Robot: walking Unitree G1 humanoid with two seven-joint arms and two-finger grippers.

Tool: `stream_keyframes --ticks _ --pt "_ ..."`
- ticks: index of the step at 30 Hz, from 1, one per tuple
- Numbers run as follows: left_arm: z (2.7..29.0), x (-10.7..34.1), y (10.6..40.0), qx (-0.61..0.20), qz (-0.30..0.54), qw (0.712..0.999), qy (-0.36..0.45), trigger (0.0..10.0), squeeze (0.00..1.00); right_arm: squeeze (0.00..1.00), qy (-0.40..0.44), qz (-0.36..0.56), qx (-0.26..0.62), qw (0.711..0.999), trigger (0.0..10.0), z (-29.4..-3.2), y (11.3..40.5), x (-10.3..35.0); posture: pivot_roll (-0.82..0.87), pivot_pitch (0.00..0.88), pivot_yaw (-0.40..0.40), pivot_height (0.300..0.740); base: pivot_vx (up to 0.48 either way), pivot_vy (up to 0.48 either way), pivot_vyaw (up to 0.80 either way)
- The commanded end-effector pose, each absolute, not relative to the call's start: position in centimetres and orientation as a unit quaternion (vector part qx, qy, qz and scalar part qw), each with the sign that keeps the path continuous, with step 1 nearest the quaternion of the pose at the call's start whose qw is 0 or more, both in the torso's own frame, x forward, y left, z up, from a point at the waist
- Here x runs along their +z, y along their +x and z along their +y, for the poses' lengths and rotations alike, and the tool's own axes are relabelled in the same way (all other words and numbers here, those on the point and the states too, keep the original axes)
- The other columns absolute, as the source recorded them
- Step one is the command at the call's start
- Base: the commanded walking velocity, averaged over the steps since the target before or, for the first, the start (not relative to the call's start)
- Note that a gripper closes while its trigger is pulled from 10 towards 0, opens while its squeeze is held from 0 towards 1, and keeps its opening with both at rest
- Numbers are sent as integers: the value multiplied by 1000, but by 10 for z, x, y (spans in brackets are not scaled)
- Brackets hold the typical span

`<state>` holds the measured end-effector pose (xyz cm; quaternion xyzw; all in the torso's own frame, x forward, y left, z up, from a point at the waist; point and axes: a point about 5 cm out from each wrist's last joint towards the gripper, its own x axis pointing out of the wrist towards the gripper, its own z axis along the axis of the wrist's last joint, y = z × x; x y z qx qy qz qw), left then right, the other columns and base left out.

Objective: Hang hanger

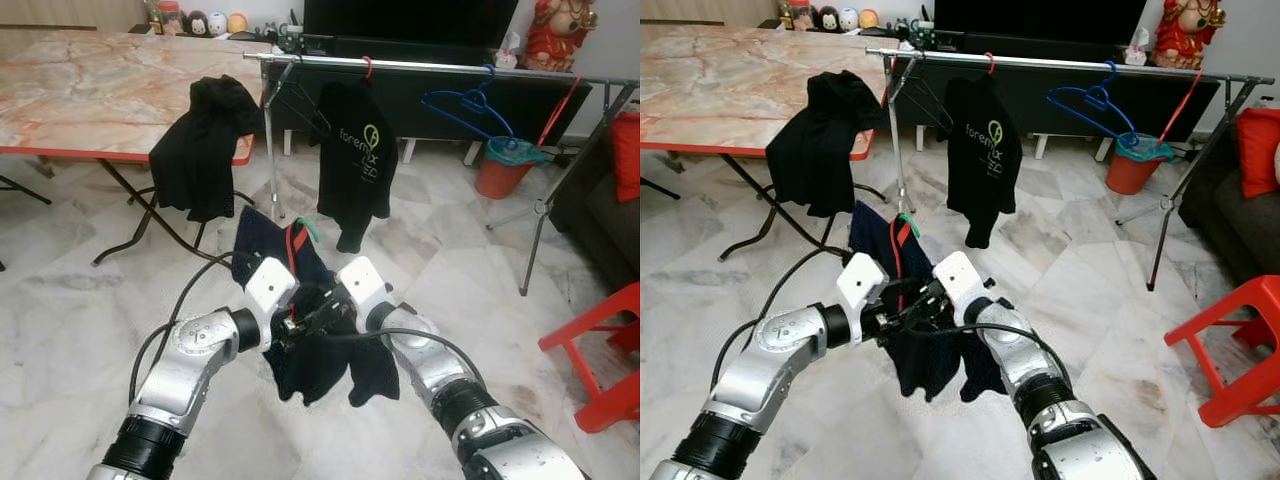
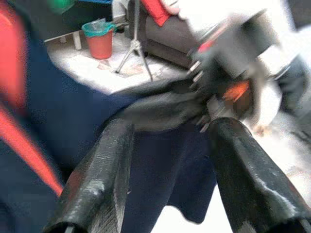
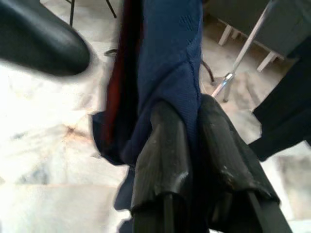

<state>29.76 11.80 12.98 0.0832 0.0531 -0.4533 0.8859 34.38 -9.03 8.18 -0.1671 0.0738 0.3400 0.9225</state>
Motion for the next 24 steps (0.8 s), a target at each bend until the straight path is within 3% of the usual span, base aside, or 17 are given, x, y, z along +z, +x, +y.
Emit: stream_keyframes --ticks 1,9,17,24 --pt "128 134 296 -450 49 887 86 10000 0 0 -177 32 349 920 10000 -96 350 100 -40 0 -63 740 0 0 0" --pt "163 134 277 -489 80 862 111 10000 0 0 -197 66 415 886 10000 -145 344 99 -37 0 -67 740 0 0 0" --pt "184 128 269 -512 119 845 98 10000 0 0 -181 102 504 839 10000 -162 332 97 -26 0 -69 740 0 0 0" --pt "197 139 273 -507 112 848 108 10000 0 0 -166 119 568 797 10000 -169 325 100 -21 0 -70 740 0 0 0"
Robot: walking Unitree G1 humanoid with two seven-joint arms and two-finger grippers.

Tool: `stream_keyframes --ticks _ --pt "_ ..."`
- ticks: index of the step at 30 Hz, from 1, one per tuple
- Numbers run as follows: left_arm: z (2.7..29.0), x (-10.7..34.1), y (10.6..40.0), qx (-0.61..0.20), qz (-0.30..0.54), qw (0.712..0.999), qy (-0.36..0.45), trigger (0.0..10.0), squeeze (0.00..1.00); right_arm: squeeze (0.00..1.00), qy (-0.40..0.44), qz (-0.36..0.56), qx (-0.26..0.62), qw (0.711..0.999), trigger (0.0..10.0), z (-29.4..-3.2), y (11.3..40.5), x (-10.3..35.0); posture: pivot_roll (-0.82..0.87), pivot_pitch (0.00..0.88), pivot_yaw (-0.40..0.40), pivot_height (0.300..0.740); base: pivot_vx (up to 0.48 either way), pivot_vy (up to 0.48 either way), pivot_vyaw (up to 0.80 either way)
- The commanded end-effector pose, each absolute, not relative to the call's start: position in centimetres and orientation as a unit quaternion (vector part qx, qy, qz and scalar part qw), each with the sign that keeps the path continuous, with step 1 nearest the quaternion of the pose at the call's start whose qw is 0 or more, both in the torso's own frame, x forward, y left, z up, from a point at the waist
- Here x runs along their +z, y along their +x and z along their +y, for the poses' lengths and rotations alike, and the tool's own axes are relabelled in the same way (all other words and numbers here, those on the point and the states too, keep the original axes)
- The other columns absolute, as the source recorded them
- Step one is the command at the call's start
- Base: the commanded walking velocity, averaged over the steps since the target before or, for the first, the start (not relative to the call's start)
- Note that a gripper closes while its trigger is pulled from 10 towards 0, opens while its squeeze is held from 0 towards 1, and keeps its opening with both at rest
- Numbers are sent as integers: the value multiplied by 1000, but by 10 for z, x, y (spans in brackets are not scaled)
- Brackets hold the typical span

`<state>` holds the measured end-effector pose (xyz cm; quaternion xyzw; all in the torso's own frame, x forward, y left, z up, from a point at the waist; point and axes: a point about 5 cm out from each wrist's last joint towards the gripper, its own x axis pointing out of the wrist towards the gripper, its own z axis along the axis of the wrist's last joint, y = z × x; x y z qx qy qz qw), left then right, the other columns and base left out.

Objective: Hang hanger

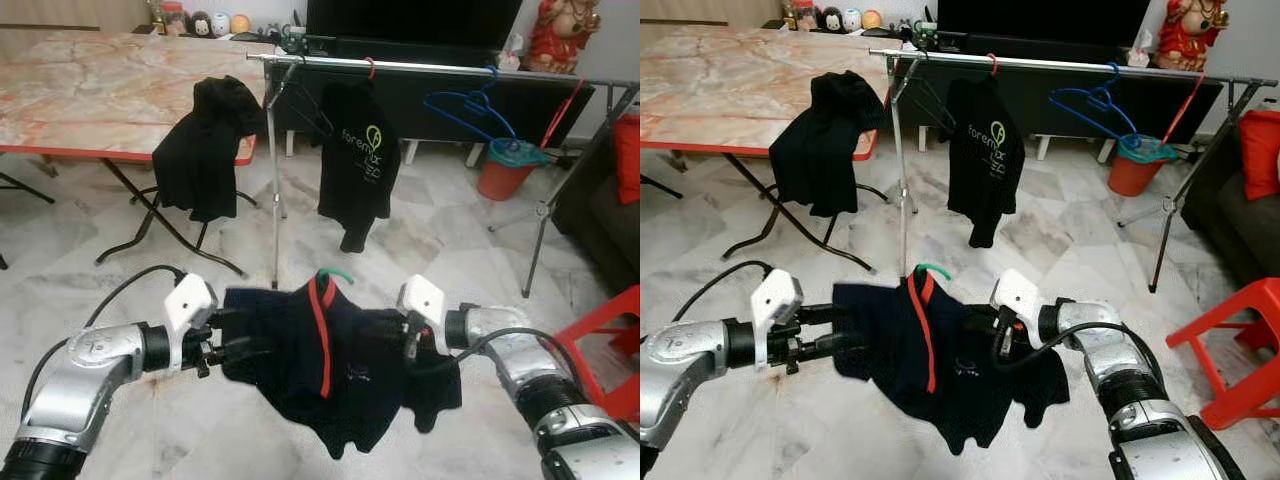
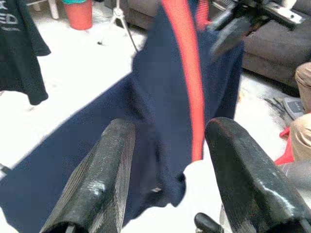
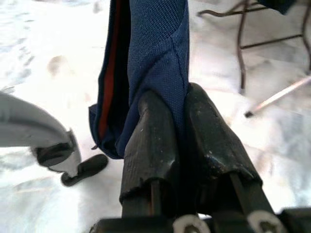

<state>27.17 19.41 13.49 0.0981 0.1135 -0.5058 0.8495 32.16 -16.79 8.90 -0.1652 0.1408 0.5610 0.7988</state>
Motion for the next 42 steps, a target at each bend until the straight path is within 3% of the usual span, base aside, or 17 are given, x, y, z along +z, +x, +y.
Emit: stream_keyframes --ticks 1,7,15,27,42 --pt "198 137 273 -507 120 845 119 10000 0 0 -166 122 577 790 10000 -169 324 100 -19 0 -70 740 0 0 0" --pt "197 128 270 -538 153 815 153 10000 0 0 -172 147 643 732 10000 -168 310 93 -8 0 -78 740 0 0 0" --pt "189 126 264 -578 157 788 144 10000 0 0 -170 165 682 692 10000 -165 302 88 -1 0 -86 740 0 0 0" --pt "176 116 253 -620 181 751 137 10000 0 0 -174 158 691 684 10000 -156 303 89 14 0 -95 740 0 0 0" --pt "152 102 256 -622 176 751 133 10000 0 0 -169 137 702 678 10000 -139 303 90 5 0 -85 740 0 0 0"
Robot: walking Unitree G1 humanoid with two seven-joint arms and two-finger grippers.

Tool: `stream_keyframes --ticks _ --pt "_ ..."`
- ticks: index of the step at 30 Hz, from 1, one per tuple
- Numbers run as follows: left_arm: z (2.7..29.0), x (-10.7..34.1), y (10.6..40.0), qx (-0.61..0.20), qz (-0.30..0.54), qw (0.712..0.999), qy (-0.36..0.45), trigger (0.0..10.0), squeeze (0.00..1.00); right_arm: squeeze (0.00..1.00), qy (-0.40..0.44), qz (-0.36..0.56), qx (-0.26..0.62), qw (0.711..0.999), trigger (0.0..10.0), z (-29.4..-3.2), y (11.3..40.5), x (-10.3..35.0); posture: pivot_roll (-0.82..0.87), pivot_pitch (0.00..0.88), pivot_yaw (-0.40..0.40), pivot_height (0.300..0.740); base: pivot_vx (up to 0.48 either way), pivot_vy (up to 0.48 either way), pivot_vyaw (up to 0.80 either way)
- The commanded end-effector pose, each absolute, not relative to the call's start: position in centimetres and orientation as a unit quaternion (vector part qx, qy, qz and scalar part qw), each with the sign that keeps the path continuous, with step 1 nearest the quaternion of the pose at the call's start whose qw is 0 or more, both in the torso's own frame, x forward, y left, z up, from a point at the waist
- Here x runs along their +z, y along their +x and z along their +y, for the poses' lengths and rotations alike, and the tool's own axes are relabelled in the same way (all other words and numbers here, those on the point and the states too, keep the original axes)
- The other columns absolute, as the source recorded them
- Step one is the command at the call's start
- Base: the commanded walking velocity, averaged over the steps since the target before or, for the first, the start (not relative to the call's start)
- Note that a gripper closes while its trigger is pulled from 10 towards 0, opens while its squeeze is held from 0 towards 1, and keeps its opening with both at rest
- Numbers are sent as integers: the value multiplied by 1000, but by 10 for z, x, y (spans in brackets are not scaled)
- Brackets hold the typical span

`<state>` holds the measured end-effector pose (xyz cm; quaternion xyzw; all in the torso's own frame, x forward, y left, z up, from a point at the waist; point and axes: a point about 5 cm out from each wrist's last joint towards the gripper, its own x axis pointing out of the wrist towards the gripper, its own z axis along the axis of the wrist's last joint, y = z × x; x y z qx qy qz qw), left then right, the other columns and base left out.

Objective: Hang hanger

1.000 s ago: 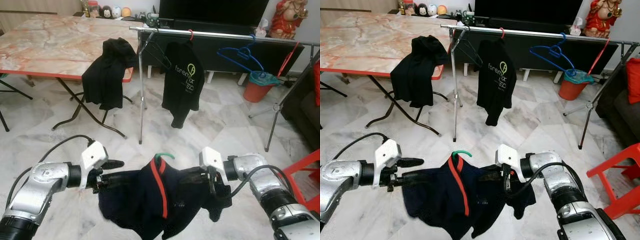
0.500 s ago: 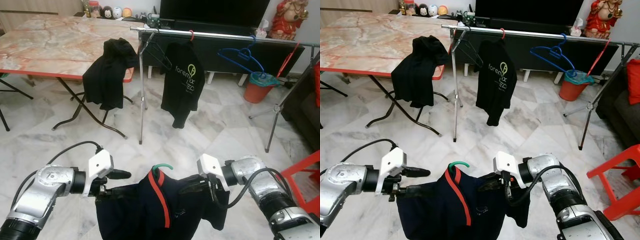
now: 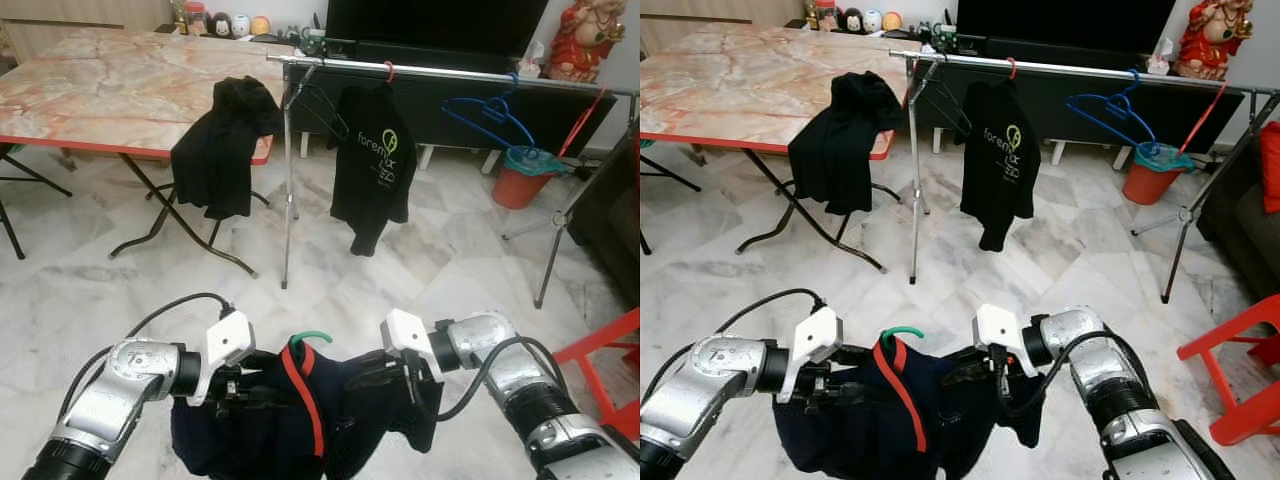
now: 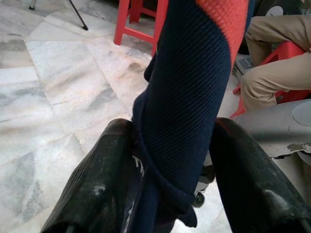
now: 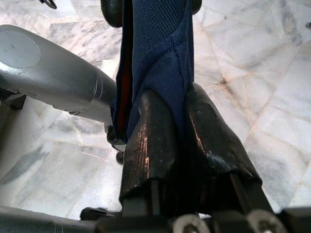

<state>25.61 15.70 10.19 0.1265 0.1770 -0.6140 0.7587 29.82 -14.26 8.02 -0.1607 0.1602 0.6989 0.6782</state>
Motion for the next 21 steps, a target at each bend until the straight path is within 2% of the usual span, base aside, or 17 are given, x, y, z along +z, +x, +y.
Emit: stream_keyframes --ticks 1,2,3,4,5,21 --pt "152 101 256 -622 177 751 133 10000 0 0 -169 136 702 678 10000 -139 303 90 5 0 -85 740 0 0 0" --pt "150 100 256 -623 178 750 132 4392 0 0 -169 135 701 680 10000 -139 303 91 3 0 -85 740 0 0 0" --pt "150 100 255 -624 179 749 132 4392 0 0 -170 135 700 680 10000 -139 304 91 3 0 -85 740 0 0 0" --pt "149 100 255 -626 179 748 131 1216 0 0 -170 134 700 681 10000 -138 304 92 3 0 -85 740 0 0 0" --pt "149 99 255 -627 180 747 130 0 0 0 -171 134 699 682 10000 -138 304 92 3 0 -85 740 0 0 0" --pt "144 99 254 -635 182 741 118 0 0 0 -171 134 694 687 10000 -139 307 95 -22 0 -87 740 0 0 0"
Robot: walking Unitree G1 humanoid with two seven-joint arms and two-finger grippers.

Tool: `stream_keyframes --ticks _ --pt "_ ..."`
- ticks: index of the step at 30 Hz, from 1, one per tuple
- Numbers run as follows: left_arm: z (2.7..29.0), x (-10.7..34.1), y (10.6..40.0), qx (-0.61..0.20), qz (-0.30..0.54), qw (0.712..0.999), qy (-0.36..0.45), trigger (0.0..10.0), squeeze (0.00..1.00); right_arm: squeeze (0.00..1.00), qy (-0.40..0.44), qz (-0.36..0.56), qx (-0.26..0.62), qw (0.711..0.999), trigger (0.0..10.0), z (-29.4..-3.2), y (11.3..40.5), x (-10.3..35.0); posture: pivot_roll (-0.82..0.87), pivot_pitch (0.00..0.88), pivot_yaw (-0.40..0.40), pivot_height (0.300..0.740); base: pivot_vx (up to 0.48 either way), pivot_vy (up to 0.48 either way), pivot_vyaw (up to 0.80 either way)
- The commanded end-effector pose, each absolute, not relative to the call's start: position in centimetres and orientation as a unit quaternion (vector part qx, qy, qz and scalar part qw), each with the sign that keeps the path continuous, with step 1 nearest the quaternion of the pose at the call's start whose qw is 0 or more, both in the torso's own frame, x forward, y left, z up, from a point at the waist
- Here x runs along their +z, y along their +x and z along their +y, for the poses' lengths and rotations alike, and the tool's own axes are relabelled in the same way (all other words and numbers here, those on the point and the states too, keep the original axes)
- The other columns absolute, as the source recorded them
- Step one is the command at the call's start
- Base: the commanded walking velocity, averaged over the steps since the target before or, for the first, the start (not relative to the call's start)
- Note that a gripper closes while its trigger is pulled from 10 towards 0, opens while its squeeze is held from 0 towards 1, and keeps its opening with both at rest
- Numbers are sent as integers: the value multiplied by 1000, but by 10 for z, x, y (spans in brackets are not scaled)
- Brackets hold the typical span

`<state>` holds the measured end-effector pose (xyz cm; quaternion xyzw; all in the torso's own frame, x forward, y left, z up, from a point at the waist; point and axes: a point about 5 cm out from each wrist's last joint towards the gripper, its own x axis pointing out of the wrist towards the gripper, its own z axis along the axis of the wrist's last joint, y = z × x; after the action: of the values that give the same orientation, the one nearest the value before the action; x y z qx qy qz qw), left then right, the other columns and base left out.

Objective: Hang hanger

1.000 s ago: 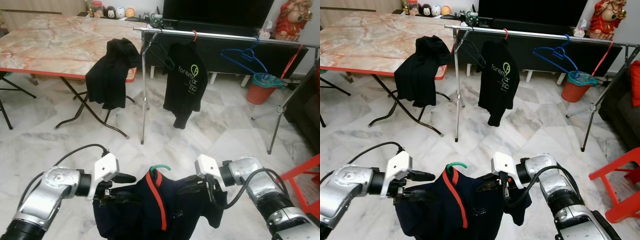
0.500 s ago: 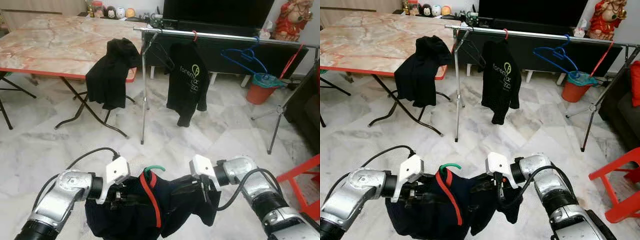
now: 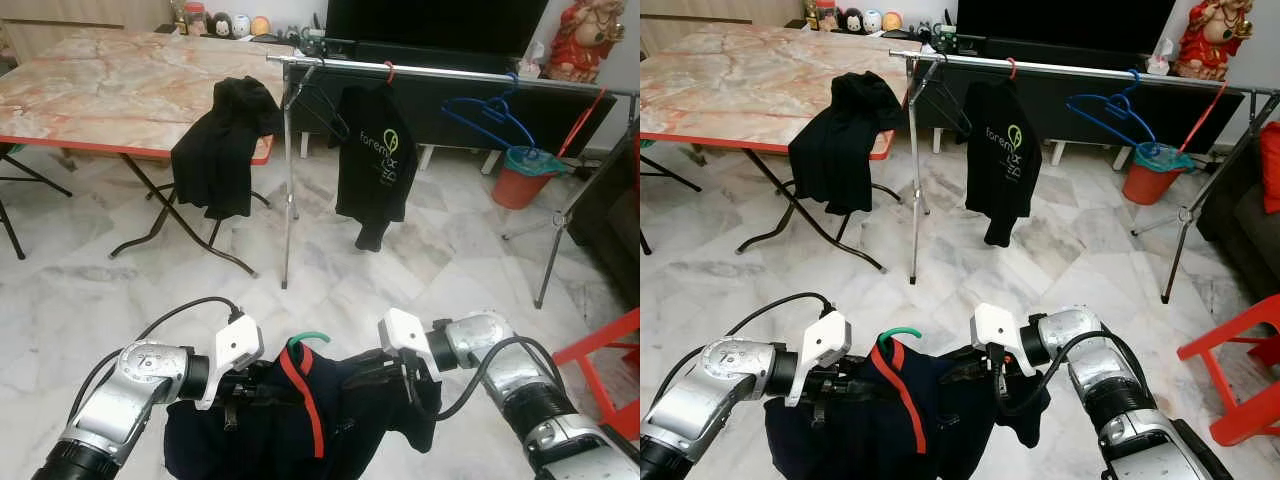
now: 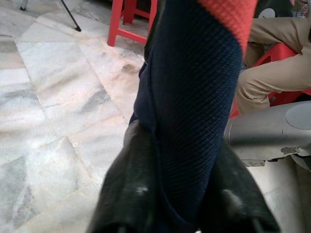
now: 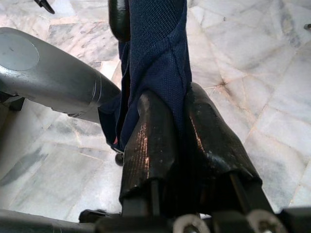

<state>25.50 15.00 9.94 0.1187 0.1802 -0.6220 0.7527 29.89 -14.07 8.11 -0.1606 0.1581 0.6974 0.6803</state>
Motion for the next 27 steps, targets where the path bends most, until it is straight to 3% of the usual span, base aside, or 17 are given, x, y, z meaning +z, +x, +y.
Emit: stream_keyframes --ticks 1,27 --pt "143 99 254 -636 182 741 117 0 0 0 -171 133 694 687 10000 -139 306 95 -25 0 -86 740 0 0 0" --pt "141 101 258 -629 177 749 109 0 0 0 -176 136 689 690 10000 -140 306 95 -23 0 -89 740 0 0 0"
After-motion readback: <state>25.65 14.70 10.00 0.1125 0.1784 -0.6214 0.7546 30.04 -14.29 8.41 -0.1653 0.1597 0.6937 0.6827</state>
